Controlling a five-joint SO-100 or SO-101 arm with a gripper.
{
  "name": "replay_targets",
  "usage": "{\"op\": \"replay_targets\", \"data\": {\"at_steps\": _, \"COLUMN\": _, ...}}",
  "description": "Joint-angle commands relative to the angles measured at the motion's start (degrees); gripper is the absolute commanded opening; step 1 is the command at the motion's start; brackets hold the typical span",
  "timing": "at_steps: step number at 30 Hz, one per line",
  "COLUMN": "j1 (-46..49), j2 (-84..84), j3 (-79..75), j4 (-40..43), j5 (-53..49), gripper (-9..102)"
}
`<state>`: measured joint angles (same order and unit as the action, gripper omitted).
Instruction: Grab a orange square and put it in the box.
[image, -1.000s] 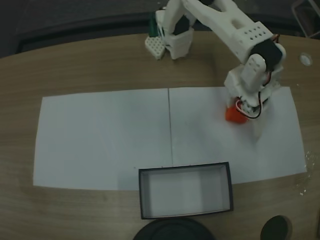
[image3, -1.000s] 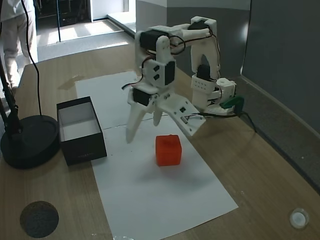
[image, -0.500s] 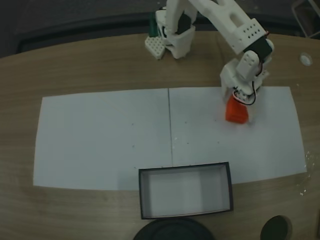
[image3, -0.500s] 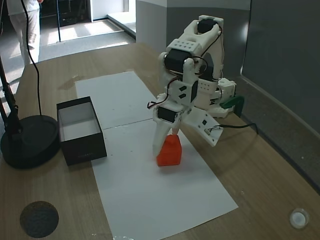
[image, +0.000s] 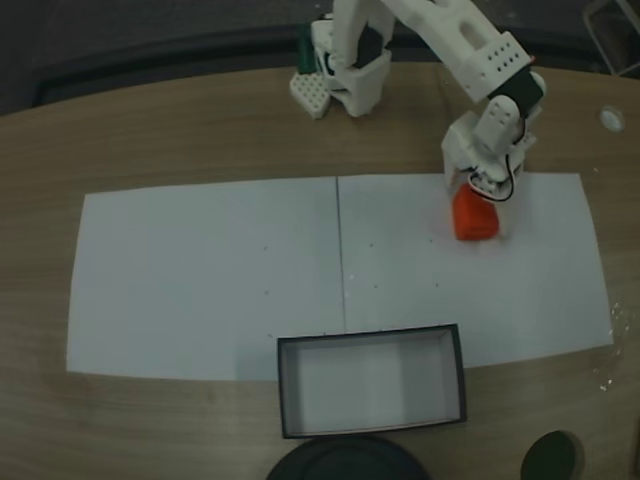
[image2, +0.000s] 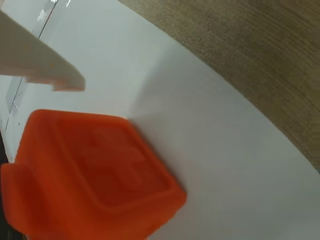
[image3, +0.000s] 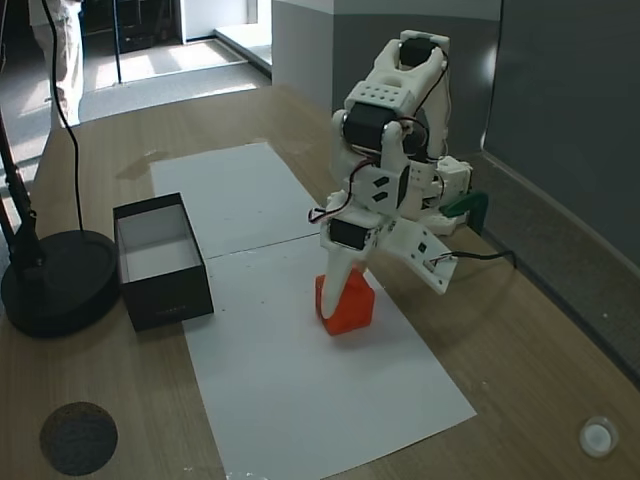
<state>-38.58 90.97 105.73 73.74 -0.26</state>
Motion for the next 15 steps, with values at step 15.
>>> {"op": "replay_targets", "data": {"at_steps": 15, "j1": -5.6, "j2": 2.5, "j3": 0.5, "j4": 0.4, "j5": -3.0, "gripper": 9}}
